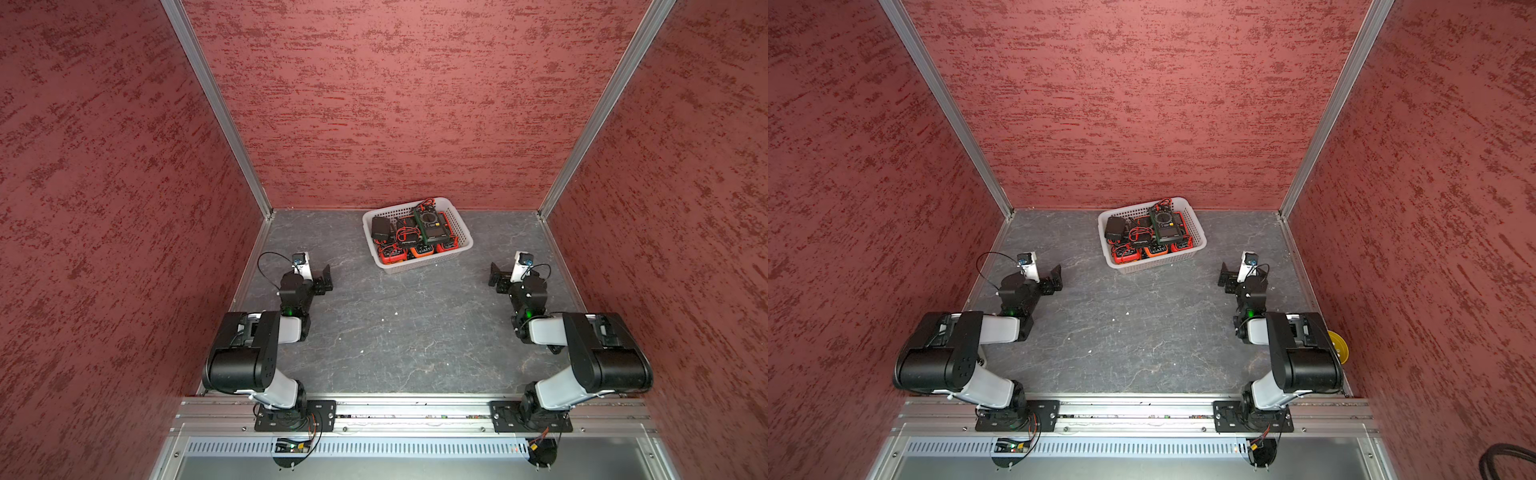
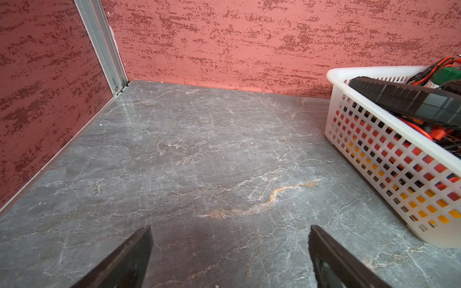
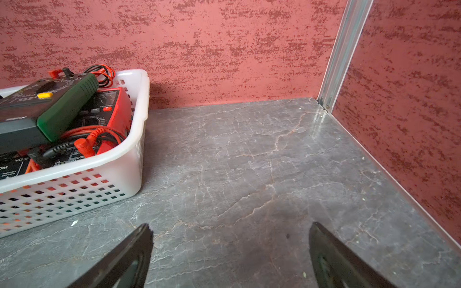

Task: Put the multimeter into the basket
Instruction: Reset both arms

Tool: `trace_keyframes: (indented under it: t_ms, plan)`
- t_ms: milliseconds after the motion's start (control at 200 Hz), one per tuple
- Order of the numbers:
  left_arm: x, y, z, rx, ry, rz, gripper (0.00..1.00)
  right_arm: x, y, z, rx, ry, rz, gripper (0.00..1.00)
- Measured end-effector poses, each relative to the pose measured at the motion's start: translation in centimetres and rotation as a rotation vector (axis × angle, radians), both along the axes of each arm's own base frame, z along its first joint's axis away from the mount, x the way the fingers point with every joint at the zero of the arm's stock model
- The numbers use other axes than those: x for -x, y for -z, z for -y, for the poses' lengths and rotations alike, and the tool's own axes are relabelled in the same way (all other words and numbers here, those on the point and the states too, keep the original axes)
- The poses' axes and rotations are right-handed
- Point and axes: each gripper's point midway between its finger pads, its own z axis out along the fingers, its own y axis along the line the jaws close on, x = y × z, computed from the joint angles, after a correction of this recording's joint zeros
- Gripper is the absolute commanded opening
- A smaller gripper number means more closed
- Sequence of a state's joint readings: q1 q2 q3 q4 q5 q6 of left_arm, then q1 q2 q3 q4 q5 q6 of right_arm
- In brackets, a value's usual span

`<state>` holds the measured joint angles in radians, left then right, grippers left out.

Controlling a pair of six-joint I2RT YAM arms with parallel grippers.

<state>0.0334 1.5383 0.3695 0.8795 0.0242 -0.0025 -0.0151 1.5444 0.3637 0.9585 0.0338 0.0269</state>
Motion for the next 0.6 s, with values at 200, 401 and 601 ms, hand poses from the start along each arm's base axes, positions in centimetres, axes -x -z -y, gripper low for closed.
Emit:
trace_keyframes:
  t_ms: [200,401,601]
  plan:
    - [0.0,0.0,0.0,0.0,0.0,0.0,1.0,0.09,0.4,-0.07,-0.001,-0.004,-0.017,0.99]
    - [0.0,0.0,0.0,0.0,0.0,0.0,1.0,0.12,0.51,-0.07,-0.001,-0.004,-0.021,0.99]
    - [0.0,0.0,0.0,0.0,0.0,0.0,1.0,0.12,0.51,-0.07,-0.002,-0.004,-0.021,0.99]
